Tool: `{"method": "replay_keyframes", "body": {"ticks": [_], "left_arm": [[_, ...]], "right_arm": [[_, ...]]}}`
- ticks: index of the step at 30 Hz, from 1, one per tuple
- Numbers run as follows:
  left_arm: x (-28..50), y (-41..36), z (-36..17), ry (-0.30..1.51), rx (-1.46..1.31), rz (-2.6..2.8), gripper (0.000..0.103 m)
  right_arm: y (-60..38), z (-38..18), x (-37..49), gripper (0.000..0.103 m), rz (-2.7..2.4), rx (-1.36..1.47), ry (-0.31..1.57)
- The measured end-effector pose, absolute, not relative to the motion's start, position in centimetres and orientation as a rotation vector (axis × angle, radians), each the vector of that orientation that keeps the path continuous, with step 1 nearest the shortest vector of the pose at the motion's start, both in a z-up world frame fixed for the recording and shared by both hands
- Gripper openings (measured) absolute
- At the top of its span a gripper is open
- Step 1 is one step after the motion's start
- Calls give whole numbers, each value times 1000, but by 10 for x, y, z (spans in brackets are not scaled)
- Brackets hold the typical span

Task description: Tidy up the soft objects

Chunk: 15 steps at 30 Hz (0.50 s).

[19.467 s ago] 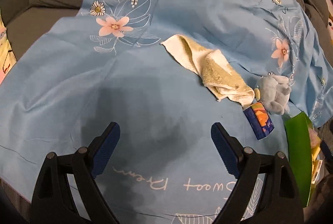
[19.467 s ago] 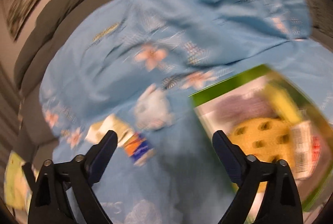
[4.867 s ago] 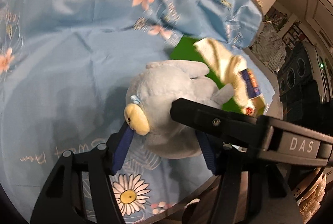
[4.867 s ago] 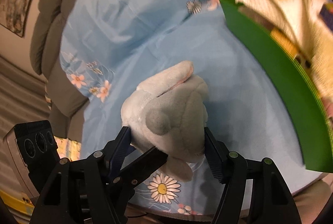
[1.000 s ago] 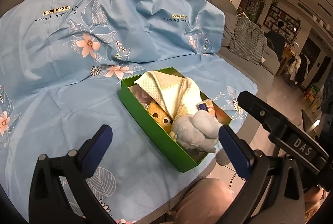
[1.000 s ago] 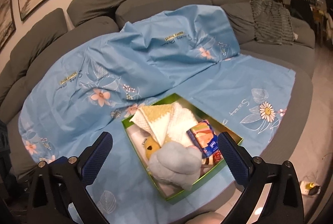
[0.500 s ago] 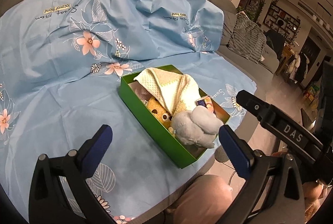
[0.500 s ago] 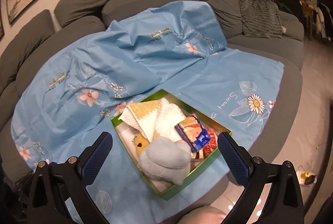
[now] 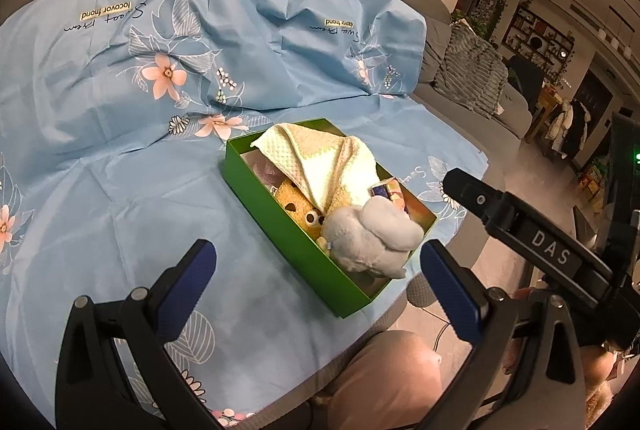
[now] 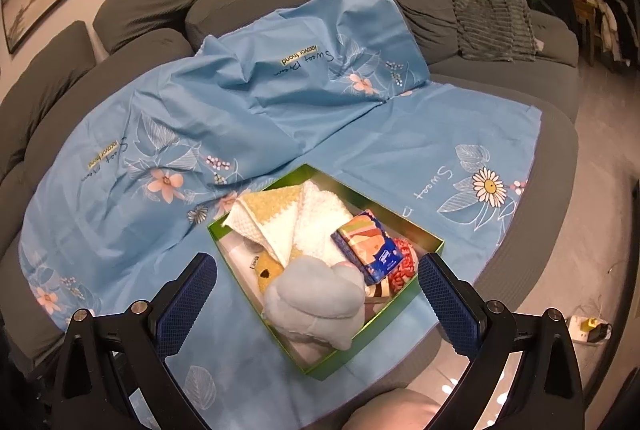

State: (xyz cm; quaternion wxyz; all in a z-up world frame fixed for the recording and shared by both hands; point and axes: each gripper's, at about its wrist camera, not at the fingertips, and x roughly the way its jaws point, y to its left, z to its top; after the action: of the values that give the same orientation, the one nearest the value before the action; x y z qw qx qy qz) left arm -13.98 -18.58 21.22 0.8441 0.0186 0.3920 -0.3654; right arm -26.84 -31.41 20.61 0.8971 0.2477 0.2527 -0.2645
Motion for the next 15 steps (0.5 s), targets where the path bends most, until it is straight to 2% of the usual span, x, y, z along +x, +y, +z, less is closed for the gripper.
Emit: {"method": "replay_keyframes", "body": {"ticks": [15], "left_arm": [[-139,-185,206,852,39,-770,102]], "right_arm": [[-312,205,-267,101,-614,483,519]]}}
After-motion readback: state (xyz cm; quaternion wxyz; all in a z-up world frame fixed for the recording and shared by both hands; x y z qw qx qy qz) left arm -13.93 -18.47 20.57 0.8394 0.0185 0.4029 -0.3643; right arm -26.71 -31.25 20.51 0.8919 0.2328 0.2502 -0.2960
